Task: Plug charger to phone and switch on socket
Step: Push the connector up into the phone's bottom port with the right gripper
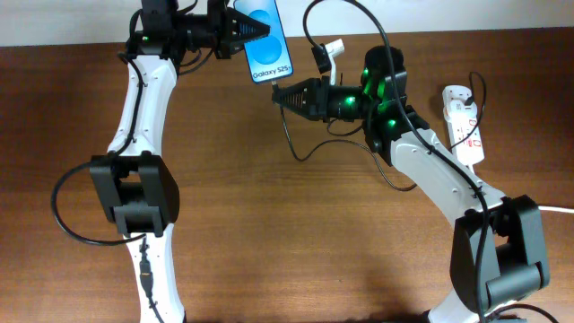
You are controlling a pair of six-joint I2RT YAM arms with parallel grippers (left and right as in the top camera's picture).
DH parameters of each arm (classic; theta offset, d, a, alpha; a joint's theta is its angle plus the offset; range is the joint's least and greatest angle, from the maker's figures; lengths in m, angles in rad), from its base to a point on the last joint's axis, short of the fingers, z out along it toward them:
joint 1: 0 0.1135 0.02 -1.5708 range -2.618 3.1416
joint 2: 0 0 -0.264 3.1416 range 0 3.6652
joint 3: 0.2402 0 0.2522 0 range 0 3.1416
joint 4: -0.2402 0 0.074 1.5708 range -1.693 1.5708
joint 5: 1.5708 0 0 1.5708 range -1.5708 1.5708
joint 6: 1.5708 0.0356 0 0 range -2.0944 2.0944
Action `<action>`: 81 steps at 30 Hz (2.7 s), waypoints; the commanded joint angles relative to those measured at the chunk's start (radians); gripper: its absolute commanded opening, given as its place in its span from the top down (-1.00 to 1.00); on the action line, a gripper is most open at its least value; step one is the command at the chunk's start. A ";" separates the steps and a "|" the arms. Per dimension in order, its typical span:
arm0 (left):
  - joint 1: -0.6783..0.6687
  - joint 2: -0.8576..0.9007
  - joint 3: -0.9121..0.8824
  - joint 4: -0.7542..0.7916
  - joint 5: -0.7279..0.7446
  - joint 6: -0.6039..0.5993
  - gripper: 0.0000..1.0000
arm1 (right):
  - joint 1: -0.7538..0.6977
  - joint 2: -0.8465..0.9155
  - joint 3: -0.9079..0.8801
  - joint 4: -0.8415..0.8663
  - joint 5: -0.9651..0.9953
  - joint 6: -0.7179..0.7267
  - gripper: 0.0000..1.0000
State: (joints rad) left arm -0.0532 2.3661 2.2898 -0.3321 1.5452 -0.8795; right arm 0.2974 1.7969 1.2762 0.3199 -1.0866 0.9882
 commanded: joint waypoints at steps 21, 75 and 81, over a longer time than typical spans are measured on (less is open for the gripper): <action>0.010 -0.003 0.013 0.006 0.029 0.006 1.00 | 0.002 0.007 0.003 0.010 -0.039 0.024 0.92; -0.006 -0.003 0.013 0.006 0.003 0.014 1.00 | -0.016 0.007 0.003 0.036 -0.036 0.069 0.92; -0.004 -0.003 0.013 0.006 -0.016 0.014 1.00 | -0.016 0.007 0.003 0.036 -0.054 0.069 0.92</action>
State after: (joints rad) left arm -0.0570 2.3661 2.2898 -0.3321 1.5444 -0.8799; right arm 0.2764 1.8023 1.2758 0.3450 -1.1126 1.0664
